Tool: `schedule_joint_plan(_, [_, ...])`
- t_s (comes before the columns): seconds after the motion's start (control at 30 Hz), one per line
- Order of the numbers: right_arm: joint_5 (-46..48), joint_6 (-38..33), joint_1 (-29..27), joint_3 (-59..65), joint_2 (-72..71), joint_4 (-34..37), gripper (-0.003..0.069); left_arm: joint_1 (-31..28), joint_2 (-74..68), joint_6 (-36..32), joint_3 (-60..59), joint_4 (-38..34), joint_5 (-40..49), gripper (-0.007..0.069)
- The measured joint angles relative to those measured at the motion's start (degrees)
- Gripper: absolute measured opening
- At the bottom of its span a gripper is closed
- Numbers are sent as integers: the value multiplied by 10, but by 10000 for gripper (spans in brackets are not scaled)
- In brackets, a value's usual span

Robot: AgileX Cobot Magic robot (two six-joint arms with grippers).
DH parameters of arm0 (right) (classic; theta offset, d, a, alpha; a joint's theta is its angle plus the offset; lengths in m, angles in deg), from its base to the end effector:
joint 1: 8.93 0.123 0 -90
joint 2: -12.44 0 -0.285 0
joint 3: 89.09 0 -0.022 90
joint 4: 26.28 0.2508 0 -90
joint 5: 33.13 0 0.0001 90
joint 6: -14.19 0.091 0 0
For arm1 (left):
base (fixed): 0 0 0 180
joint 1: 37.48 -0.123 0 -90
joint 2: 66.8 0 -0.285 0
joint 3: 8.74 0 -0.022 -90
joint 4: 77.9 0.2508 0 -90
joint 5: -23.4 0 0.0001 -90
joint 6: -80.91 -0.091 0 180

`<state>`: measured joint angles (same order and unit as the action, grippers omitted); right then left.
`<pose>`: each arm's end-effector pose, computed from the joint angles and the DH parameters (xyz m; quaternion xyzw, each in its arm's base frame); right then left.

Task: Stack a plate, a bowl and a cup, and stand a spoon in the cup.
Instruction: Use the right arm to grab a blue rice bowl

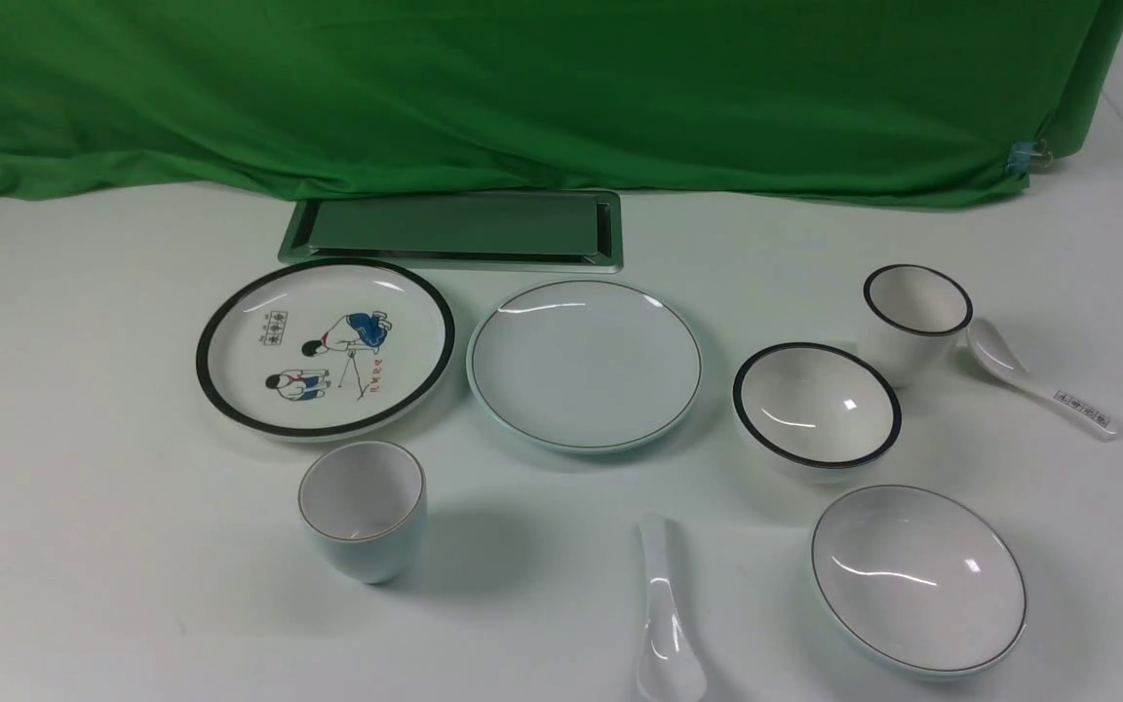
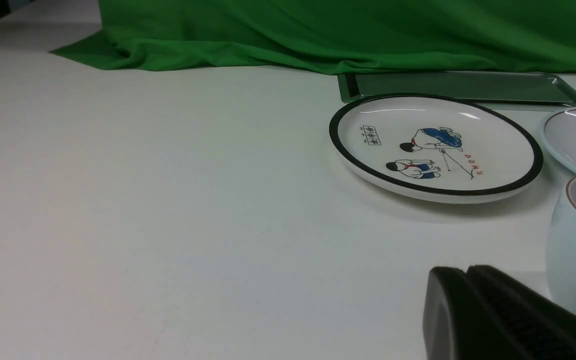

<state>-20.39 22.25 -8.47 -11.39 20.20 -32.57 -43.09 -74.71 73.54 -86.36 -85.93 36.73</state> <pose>0.0559 -0.0018 0.1903 0.0176 0.7552 0.0045 0.6552 0.0559 0.0025 0.1898 -0.0296 0.7583 0.0171 0.6510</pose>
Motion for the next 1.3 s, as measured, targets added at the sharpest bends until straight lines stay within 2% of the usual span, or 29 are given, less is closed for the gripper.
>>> schedule_joint_plan(0.53, [0, 3, 0, 0, 0, 0, 242, 0, 0, 0, 0, 0, 0, -29])
schedule_joint_plan(0.87, [0, 54, 0, 0, 0, 1, 242, 0, 0, 6, 0, 8, -7, -29])
schedule_joint_plan(0.93, [-3, 98, 0, 0, 0, 20, 242, 0, 0, 74, 0, -59, -35, -29])
schedule_joint_plan(0.97, [-3, 98, 0, 0, 0, 20, 242, 0, 0, 74, 0, -71, -38, -29])
schedule_joint_plan(1.03, [-18, 228, 0, 0, 0, 82, 242, 0, 0, 235, 0, -257, -65, -29])
schedule_joint_plan(1.1, [-36, 317, 0, 0, 0, 111, 241, 0, 0, 304, 0, -345, -68, -29])
schedule_joint_plan(1.13, [-41, 339, 0, 0, 0, 112, 241, 0, 0, 309, 0, -351, -68, -29])
schedule_joint_plan(1.2, [-69, 432, 0, 0, 0, 126, 241, 0, 0, 344, 0, -385, -71, -29])
schedule_joint_plan(1.3, [-77, 462, 0, 0, 0, 130, 242, 0, 0, 355, 0, -382, -78, -29])
